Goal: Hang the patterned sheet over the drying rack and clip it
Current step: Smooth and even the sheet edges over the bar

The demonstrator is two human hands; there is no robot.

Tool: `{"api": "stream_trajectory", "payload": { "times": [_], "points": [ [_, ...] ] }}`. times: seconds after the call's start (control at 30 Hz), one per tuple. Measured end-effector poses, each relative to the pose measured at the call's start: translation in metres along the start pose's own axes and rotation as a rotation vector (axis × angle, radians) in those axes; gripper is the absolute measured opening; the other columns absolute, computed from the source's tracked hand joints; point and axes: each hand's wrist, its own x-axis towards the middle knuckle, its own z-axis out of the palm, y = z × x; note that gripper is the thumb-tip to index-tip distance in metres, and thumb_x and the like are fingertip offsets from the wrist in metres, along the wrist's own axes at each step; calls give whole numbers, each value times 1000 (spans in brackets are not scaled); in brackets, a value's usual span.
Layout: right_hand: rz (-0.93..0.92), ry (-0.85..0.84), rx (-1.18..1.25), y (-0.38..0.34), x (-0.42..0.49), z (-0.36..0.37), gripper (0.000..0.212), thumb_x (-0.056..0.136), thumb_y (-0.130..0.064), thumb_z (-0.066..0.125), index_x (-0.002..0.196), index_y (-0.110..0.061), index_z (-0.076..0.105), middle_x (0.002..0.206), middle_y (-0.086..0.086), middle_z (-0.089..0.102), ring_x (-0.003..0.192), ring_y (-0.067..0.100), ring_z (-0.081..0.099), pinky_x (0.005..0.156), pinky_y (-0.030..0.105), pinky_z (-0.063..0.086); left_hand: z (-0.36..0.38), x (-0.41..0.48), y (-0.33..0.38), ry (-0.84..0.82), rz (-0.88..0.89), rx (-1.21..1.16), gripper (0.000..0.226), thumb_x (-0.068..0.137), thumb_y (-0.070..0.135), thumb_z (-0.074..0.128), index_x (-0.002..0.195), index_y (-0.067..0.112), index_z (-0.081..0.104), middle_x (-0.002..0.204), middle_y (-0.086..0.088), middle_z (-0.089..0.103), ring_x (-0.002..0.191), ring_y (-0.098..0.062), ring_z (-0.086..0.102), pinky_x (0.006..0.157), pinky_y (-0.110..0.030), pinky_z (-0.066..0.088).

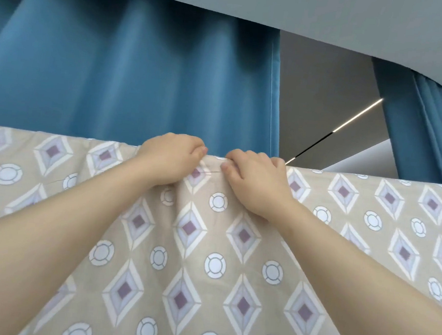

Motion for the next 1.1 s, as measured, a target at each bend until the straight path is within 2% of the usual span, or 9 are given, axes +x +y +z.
{"api": "stream_trajectory", "payload": {
  "times": [0.2,0.3,0.4,0.5,0.6,0.7,0.83,1.0,1.1],
  "points": [
    [23,-10,81,-2,9,5,38,100,-32,23,103,-19,58,101,-1,64,101,24,49,91,35,24,-20,-5,-38,-79,-147,-131,30,98,20,35,106,20,64,114,3,62,102,-19,51,85,-27,39],
    [60,-12,94,-4,11,9,38,100,-34,25,99,-17,60,93,-1,64,98,24,51,85,32,21,-24,-14,-56,-160,-210,-238,29,98,27,39,104,16,65,109,0,65,104,-22,56,91,-31,43],
    [75,-4,91,-7,12,8,34,99,-35,27,89,-21,56,81,-6,57,91,21,48,83,31,20,-26,-16,-61,-109,-199,-294,23,97,28,44,96,21,66,100,1,68,100,-20,58,91,-33,45],
    [92,-17,84,-8,13,6,33,100,-36,28,74,-25,45,68,-10,47,85,20,45,80,31,19,-22,-14,-56,-3,-192,-167,24,98,25,41,102,19,64,95,-4,68,93,-22,55,76,-28,41],
    [103,-20,83,-9,13,4,33,100,-37,27,75,-25,46,66,-12,44,85,20,45,81,31,20,-16,-15,-56,151,-89,89,29,100,26,34,104,12,60,100,-8,66,95,-31,57,75,-33,39],
    [84,9,65,-14,9,2,34,100,-37,26,86,-20,52,72,-9,48,88,21,46,88,33,23,-13,-22,-64,263,-4,127,28,100,26,33,99,12,57,93,-6,66,91,-31,58,74,-32,33],
    [105,34,0,-18,1,6,35,100,-34,23,92,-16,52,86,-2,52,97,25,48,94,35,25,-21,-27,-69,115,-122,-202,37,100,38,30,89,16,58,87,3,64,96,-24,54,81,-34,37],
    [181,75,-106,-32,-4,13,23,98,-29,23,85,-18,38,99,4,55,107,28,46,105,45,20,-17,-29,-97,161,-293,278,51,101,38,13,103,20,61,111,-7,65,106,-28,54,87,-36,30],
    [90,44,-72,-44,-4,22,29,98,-31,23,98,-18,49,110,2,57,112,27,44,107,45,20,-11,-31,-104,133,-285,189,45,102,33,17,94,19,59,110,-9,64,112,-29,52,91,-35,30]
  ]
}}
